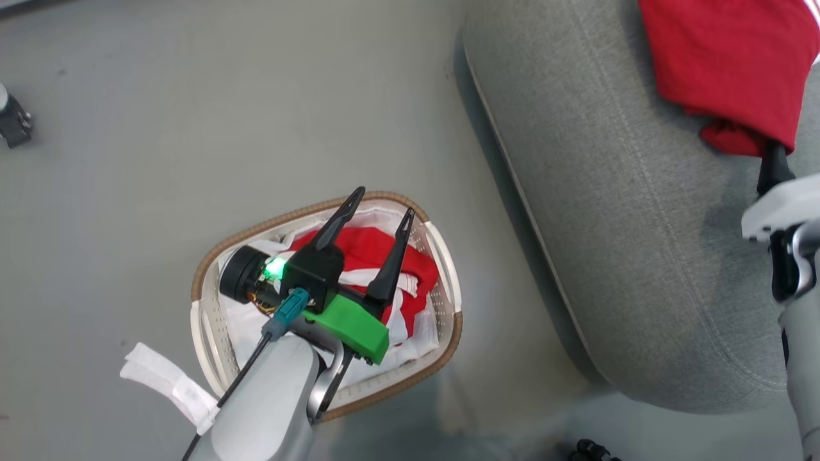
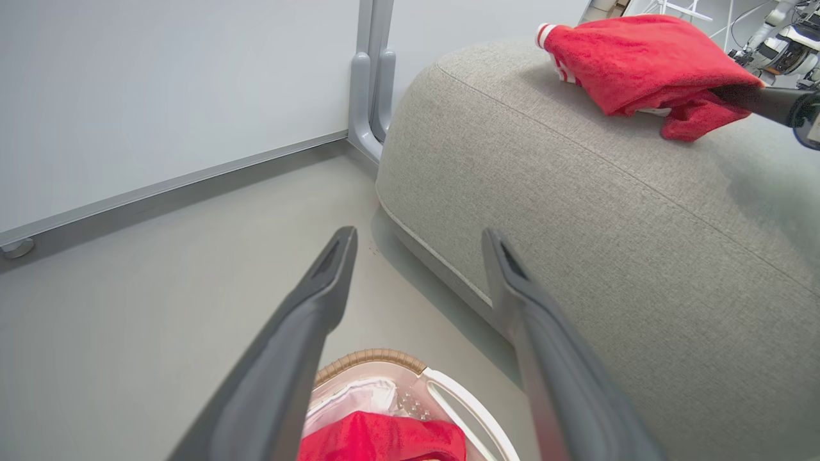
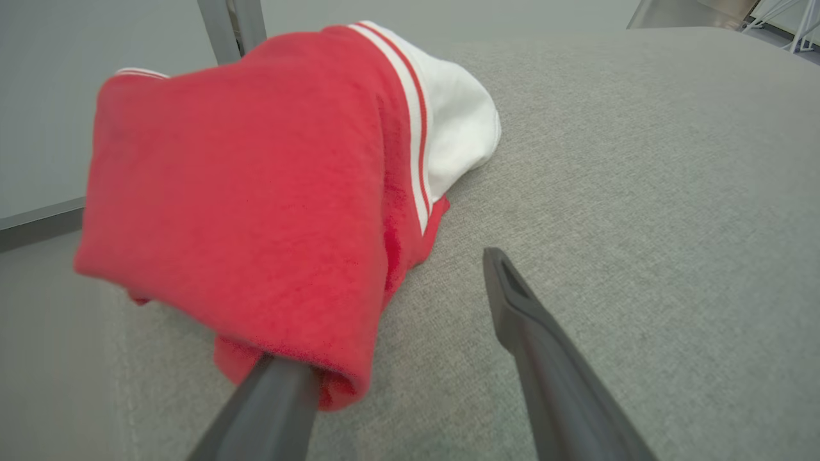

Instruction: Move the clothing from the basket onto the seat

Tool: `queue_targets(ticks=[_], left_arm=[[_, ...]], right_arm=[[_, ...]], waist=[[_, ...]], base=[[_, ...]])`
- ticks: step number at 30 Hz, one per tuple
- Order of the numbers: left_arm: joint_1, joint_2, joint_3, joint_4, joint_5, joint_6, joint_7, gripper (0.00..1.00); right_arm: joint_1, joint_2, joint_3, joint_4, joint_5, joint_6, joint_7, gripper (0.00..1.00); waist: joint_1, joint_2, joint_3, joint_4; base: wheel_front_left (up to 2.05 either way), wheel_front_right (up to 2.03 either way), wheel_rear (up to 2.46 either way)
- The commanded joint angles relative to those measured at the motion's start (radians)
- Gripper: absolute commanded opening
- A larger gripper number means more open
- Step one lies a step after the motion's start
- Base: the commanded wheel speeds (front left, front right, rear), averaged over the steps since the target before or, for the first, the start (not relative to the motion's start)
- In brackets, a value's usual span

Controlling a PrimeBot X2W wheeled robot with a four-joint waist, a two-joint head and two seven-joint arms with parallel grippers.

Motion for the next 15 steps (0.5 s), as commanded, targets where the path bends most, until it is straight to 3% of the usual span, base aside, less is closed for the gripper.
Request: queue_targets(ticks=[1, 6, 15], left_arm=[[0.022, 0.001, 0.008, 0.005, -0.003, -0.003, -0.001, 1.0], [0.067, -0.001, 0.042, 0.008, -0.007, -0.003, -0.001, 1.0], [0.154, -0.005, 0.176, -0.003, 0.021, 0.009, -0.001, 1.0]], right_arm=[[0.036, 0.002, -0.014, -0.007, -0.005, -0.001, -0.005, 1.0], [0.131, 0.02, -0.03, -0.051, -0.007, -0.001, -0.005, 1.0], [0.264, 0.086, 0.077, -0.218, 0.042, -0.001, -0.005, 1.0]], waist=[[-0.0001, 0.0, -0.05, -0.015], [-0.0001, 0.0, -0.119, -0.016], [-0.0001, 0.0, -0.216, 0.009]], base=[[0.0, 0.0, 0.0], [0.0, 0.0, 0.0], [0.0, 0.0, 0.0]])
